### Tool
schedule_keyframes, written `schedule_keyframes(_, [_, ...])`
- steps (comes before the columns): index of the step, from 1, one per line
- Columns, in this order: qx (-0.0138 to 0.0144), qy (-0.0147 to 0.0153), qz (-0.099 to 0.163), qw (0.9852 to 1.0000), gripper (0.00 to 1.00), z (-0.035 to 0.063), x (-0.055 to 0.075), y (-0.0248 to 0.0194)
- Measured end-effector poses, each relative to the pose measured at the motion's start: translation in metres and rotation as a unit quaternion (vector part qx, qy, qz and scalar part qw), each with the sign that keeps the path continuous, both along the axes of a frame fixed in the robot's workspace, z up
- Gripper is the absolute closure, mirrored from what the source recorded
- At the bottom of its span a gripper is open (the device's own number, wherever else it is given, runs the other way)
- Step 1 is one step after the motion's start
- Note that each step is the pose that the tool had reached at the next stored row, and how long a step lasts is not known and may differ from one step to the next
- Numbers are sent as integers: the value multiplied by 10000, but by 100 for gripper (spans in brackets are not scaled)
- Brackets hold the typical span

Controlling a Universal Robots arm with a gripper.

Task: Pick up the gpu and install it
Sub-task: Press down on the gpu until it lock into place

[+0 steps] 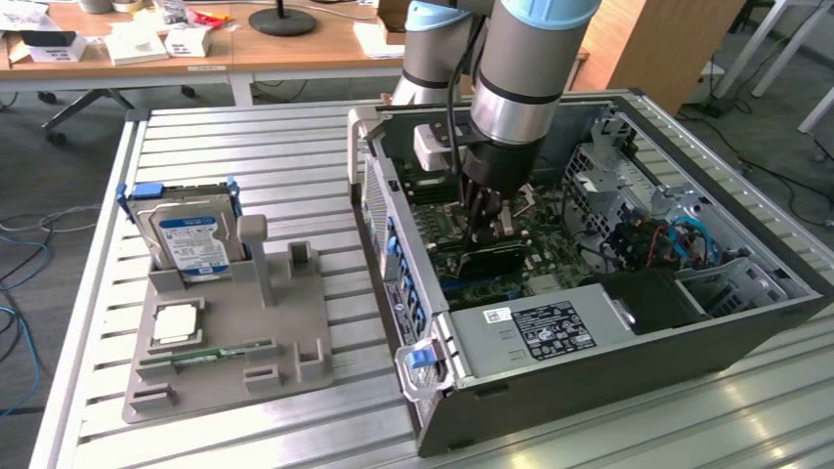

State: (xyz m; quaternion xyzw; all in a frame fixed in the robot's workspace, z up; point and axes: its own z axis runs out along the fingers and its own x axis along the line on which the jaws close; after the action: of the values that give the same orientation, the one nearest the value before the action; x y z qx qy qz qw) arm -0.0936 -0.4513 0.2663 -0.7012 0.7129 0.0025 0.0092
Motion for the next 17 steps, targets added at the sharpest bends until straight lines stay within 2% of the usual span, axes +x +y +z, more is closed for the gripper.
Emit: schedule_keyframes(17, [0, 0, 0, 10000, 89, -8, 0, 0])
